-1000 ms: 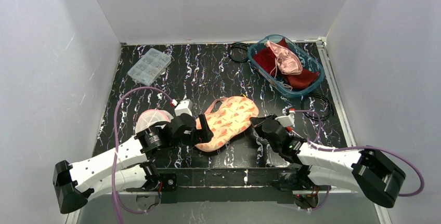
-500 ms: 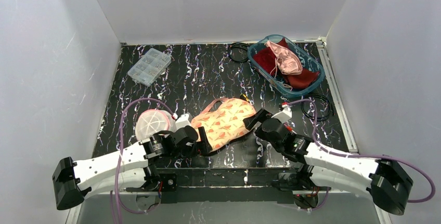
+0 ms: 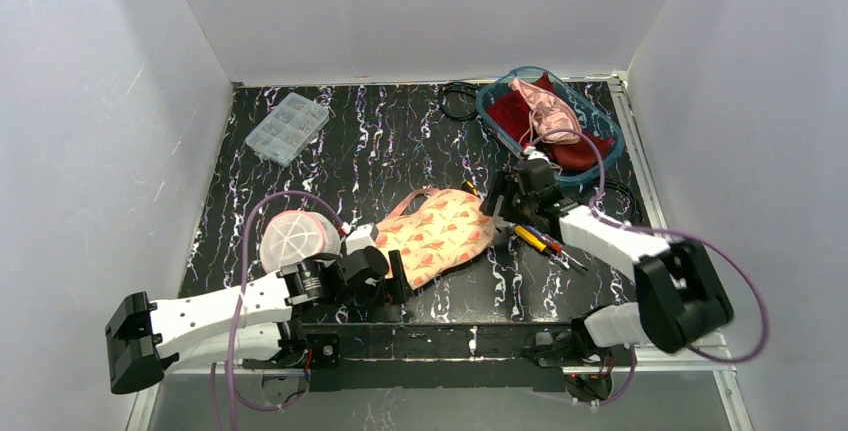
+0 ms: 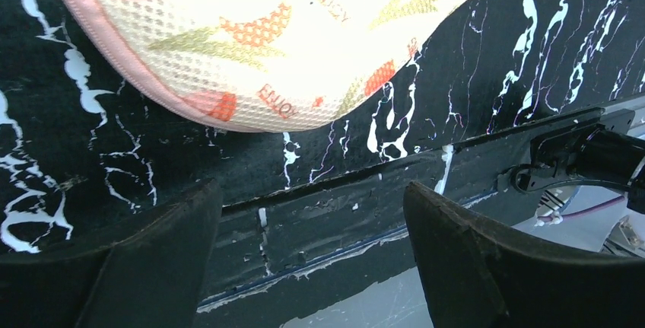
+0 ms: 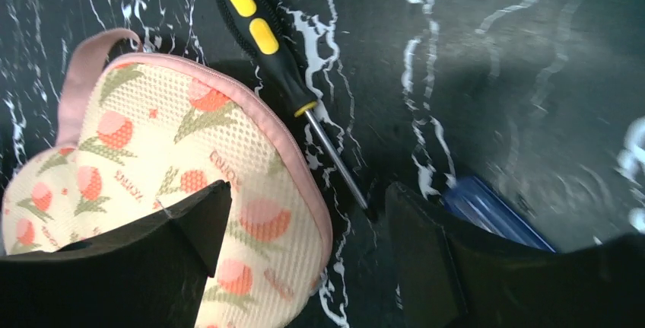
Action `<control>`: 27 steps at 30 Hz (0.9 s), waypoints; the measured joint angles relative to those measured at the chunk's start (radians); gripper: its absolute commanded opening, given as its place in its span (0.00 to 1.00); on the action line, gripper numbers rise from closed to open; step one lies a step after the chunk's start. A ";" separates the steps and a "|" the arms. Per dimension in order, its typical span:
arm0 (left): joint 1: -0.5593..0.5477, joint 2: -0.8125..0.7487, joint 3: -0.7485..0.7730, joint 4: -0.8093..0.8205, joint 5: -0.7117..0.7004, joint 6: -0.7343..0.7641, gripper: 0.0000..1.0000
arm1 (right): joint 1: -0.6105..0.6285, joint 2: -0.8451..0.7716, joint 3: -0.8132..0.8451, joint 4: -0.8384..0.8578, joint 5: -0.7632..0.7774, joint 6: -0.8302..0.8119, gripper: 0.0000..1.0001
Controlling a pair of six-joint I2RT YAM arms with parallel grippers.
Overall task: Unzip the laundry bag and remove the bra
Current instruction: Adjust the laundry bag at the center of the board.
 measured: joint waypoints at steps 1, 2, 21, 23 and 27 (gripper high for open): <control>-0.002 0.013 0.000 0.011 0.007 0.002 0.86 | -0.008 0.049 0.014 0.007 -0.037 -0.014 0.77; -0.002 0.025 -0.001 0.020 0.011 0.003 0.85 | -0.013 0.099 0.032 0.018 -0.072 -0.029 0.72; 0.149 0.417 0.116 0.100 0.005 0.143 0.68 | -0.038 -0.026 -0.158 0.126 -0.258 -0.013 0.01; 0.188 0.446 0.129 0.104 0.008 0.166 0.68 | -0.035 -0.087 -0.210 0.127 -0.256 0.019 0.01; 0.257 0.497 0.173 0.105 0.013 0.217 0.69 | 0.002 -0.198 -0.302 0.129 -0.246 0.087 0.02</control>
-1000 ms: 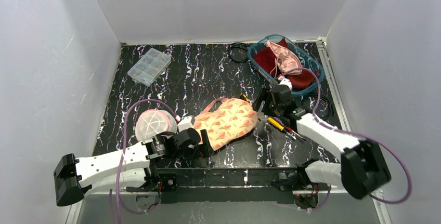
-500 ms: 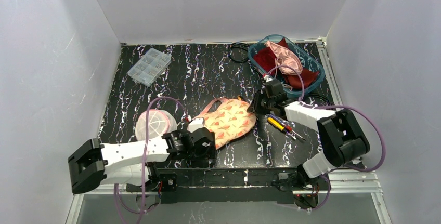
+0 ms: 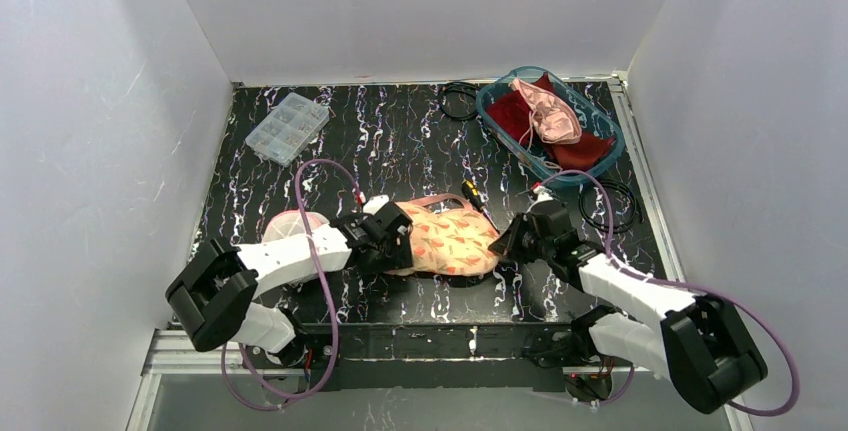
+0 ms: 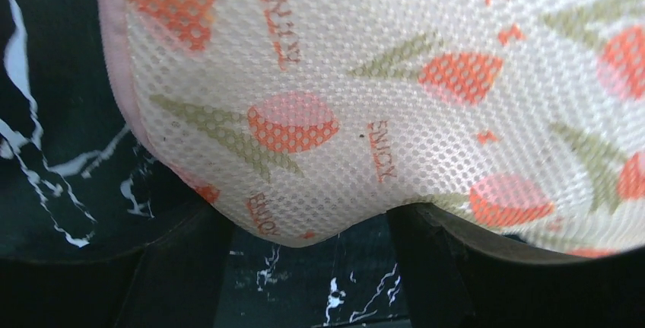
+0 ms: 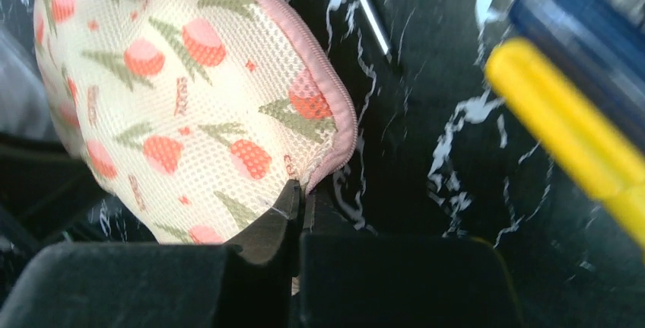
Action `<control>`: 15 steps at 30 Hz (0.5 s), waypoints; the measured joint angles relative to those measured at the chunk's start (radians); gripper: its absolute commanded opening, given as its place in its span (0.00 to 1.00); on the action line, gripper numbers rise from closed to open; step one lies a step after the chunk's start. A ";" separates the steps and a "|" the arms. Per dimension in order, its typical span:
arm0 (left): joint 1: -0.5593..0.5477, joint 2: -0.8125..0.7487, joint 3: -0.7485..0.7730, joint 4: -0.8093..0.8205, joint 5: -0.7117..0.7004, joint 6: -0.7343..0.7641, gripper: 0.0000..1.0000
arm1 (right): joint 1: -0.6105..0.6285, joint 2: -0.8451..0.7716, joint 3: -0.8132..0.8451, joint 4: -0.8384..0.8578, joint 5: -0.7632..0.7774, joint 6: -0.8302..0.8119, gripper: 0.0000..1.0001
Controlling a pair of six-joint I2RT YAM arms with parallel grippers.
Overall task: Unzip the laundry bag and remove the bra
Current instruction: Adjust the laundry bag at the center of the board.
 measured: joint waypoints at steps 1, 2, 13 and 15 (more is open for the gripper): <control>0.018 0.011 0.012 0.000 0.002 0.012 0.69 | 0.015 -0.023 -0.018 0.000 0.003 0.019 0.03; 0.035 0.019 0.023 0.000 0.003 0.024 0.69 | 0.031 -0.042 -0.031 -0.001 0.008 0.039 0.03; 0.182 0.031 0.118 -0.009 0.008 0.113 0.91 | 0.258 -0.141 -0.122 0.079 0.086 0.262 0.64; 0.184 -0.005 0.119 -0.022 0.014 0.118 0.94 | 0.274 -0.146 -0.122 0.082 0.093 0.279 0.70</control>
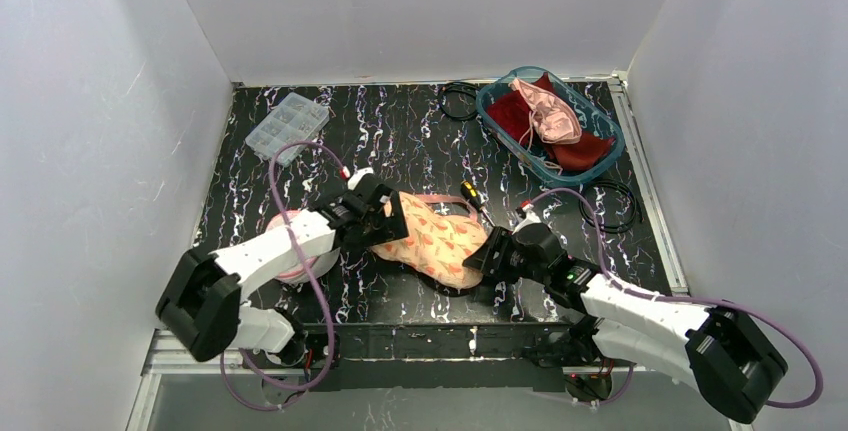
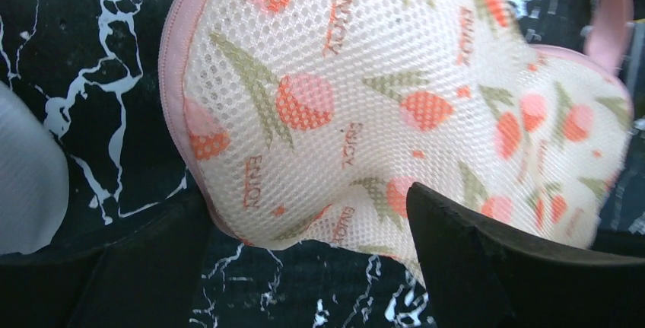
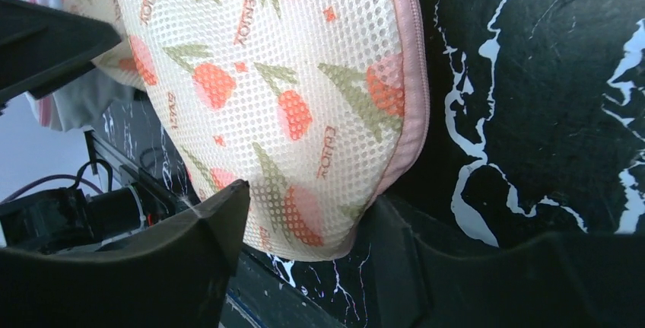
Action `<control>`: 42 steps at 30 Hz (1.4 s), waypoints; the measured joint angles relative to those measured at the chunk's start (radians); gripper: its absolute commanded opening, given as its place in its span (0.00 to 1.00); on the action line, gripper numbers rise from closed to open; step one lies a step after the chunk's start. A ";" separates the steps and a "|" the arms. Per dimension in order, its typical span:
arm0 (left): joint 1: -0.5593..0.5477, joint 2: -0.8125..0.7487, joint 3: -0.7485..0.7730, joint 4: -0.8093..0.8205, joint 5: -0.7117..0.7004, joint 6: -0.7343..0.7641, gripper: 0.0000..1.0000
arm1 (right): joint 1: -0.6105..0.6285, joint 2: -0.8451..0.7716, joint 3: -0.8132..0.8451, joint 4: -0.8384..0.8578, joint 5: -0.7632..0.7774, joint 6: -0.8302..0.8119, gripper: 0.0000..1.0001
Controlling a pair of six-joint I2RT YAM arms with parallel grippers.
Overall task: Unzip the laundry bag and remove the bra
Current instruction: Adjust the laundry bag at the center of the board, then unzip the laundry bag at the center of the board.
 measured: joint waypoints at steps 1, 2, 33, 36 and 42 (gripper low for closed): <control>0.000 -0.023 -0.002 -0.009 0.006 -0.002 0.95 | 0.002 -0.005 0.000 -0.002 0.006 0.004 0.71; -0.001 -0.064 -0.013 -0.013 0.016 -0.006 0.96 | 0.002 -0.011 0.000 -0.003 0.010 0.007 0.74; -0.342 -0.323 -0.468 0.443 -0.035 -0.568 0.96 | 0.297 -0.013 -0.095 0.171 0.292 0.261 0.92; -0.342 -0.333 -0.488 0.465 -0.052 -0.579 0.95 | 0.297 -0.068 -0.098 0.146 0.331 0.246 0.99; -0.342 -0.377 -0.523 0.459 -0.066 -0.593 0.94 | 0.255 -0.039 -0.100 0.142 0.321 0.176 0.95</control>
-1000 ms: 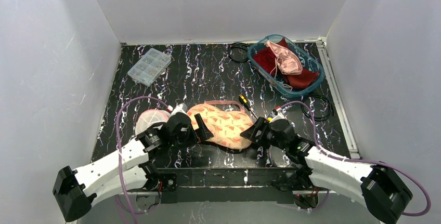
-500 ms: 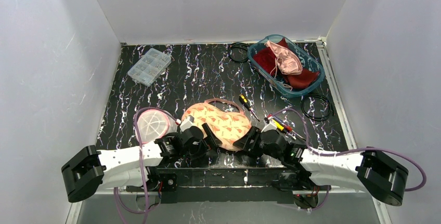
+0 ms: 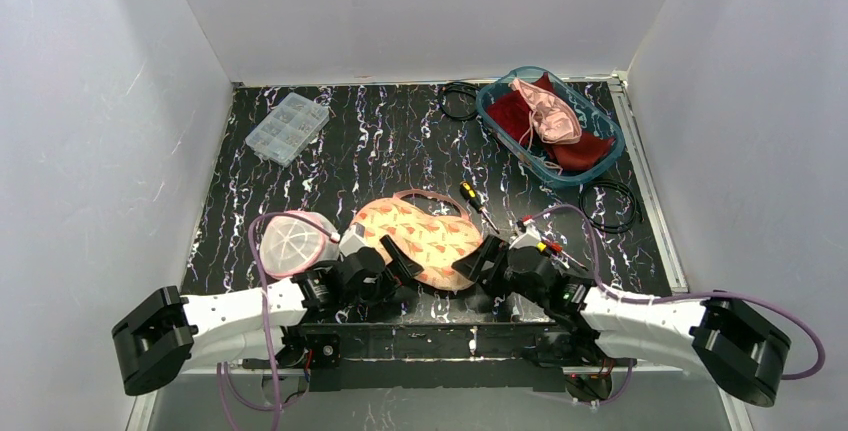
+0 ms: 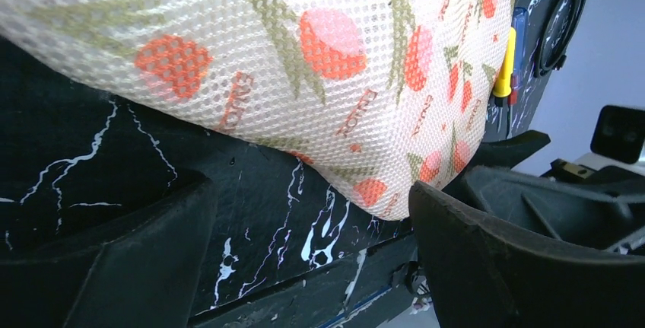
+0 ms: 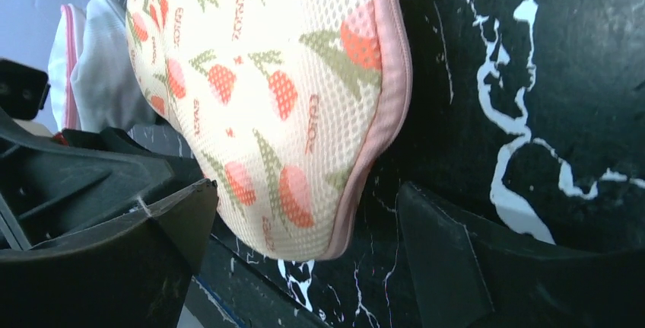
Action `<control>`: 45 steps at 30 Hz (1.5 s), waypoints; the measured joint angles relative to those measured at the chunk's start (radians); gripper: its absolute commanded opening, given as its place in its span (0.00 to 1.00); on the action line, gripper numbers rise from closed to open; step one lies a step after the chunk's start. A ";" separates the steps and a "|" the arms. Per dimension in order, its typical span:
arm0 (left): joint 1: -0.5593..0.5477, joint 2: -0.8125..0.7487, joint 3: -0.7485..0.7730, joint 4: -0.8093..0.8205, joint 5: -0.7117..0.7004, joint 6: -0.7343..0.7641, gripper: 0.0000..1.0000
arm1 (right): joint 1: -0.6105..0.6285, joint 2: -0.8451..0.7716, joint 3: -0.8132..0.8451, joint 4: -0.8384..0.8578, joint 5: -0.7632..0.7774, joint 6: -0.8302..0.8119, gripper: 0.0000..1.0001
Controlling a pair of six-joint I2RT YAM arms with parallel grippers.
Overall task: Unzip the laundry bag and remove the bra
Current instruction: Unzip the laundry bag at the center of the board.
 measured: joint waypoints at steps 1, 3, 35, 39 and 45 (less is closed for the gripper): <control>0.000 -0.008 -0.005 -0.002 0.000 0.000 0.94 | -0.019 0.018 0.000 0.023 -0.018 -0.008 0.93; 0.000 -0.028 -0.022 0.001 -0.001 -0.007 0.94 | -0.057 0.056 -0.001 0.074 -0.055 -0.024 0.84; 0.000 -0.117 -0.058 0.118 -0.065 -0.117 0.98 | 0.001 0.051 0.036 0.171 -0.121 0.273 0.11; 0.000 -0.111 -0.060 0.171 -0.092 -0.144 0.96 | 0.009 0.034 0.039 0.172 -0.099 0.284 0.11; 0.000 -0.058 -0.063 0.220 -0.117 -0.182 0.85 | 0.016 0.014 0.039 0.171 -0.082 0.294 0.12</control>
